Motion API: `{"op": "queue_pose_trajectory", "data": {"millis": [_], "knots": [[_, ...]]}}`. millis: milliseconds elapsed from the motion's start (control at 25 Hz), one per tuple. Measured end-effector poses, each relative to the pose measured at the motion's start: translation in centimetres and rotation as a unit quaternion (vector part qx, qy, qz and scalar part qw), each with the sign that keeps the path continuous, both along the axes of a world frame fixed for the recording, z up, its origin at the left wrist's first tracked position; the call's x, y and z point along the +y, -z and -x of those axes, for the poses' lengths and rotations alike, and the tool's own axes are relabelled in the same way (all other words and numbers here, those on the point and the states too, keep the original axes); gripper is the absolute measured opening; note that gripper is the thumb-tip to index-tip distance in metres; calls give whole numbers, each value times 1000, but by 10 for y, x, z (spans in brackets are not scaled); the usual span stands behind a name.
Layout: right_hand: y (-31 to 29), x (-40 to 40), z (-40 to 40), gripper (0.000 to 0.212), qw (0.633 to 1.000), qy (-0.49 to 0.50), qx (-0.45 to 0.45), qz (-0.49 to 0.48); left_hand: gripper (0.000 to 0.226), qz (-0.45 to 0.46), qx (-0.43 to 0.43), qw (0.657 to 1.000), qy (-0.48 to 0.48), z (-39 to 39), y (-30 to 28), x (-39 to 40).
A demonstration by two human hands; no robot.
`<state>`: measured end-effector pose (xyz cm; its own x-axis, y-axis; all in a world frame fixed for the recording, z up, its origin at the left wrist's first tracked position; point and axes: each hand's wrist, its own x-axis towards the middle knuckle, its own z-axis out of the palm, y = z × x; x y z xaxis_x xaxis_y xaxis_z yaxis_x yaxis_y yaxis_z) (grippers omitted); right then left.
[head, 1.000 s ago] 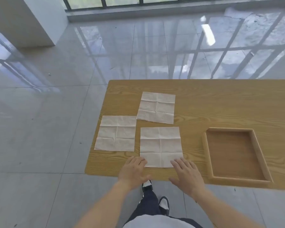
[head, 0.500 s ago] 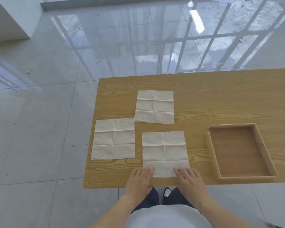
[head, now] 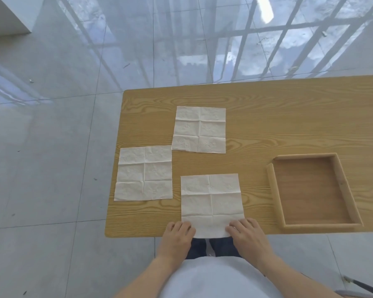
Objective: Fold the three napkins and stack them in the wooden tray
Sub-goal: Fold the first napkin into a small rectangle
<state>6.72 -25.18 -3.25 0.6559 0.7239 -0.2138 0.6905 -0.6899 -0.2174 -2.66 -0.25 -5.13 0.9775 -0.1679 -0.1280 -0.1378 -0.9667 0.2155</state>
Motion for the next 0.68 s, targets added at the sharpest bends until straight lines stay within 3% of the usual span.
{"op": "queue_pose_trajectory", "data": {"millis": [440, 560, 680], "knots": [[-8, -6, -6, 33, 999, 13, 14, -29, 7, 112, 16, 990, -87, -3, -15, 2], [-10, -5, -12, 34, 999, 10, -4, -44, 12, 130, 21, 987, -94, -10, -19, 8], [-15, -8, -22, 26, 993, 76, 13, -89, 12, 142, 15, 984, -110, -18, -23, 12]]}}
